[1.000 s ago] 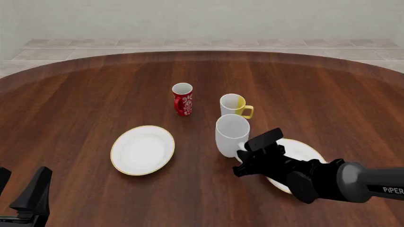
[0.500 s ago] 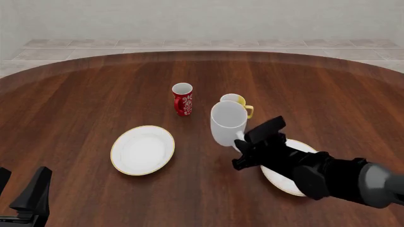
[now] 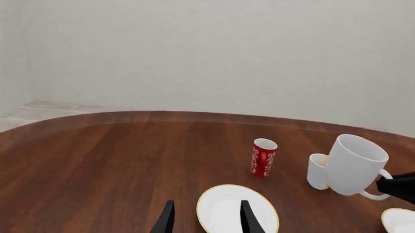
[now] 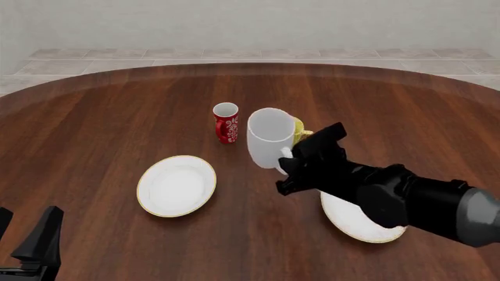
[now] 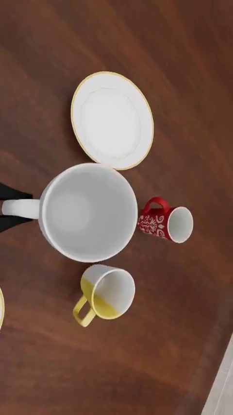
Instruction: Put the white mug on the left plate.
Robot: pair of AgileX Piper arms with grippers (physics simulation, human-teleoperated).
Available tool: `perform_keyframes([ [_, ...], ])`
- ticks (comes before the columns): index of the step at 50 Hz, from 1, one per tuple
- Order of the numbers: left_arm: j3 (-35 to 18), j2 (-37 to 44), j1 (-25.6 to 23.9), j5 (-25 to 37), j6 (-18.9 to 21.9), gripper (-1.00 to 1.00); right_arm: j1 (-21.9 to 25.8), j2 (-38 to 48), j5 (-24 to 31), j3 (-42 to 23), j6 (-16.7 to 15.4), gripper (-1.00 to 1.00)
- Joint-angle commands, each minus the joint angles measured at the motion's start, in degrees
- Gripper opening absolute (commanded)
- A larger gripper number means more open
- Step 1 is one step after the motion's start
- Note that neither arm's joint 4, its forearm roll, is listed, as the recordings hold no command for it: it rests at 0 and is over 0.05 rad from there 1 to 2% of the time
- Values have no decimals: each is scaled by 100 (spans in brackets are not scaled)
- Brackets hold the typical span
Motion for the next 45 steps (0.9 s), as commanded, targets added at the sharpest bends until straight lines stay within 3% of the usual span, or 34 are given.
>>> perform_keyframes([
  [1,-10,-1,-8,7,-2,100,261,97,480,-543,224,-100],
  [3,-7,-1,-9,8,1,100,287,131,553,-632,323,-100],
  [14,4,-1,-7,3,15,100,232,358,1076,-1294,98,-100],
  [22,7,0,14,8,23,100,467,492,1494,-1902,-120,-100],
  [45,-37,-1,33,1,-19,100,920,1157,2149,-3065,-197,-100],
])
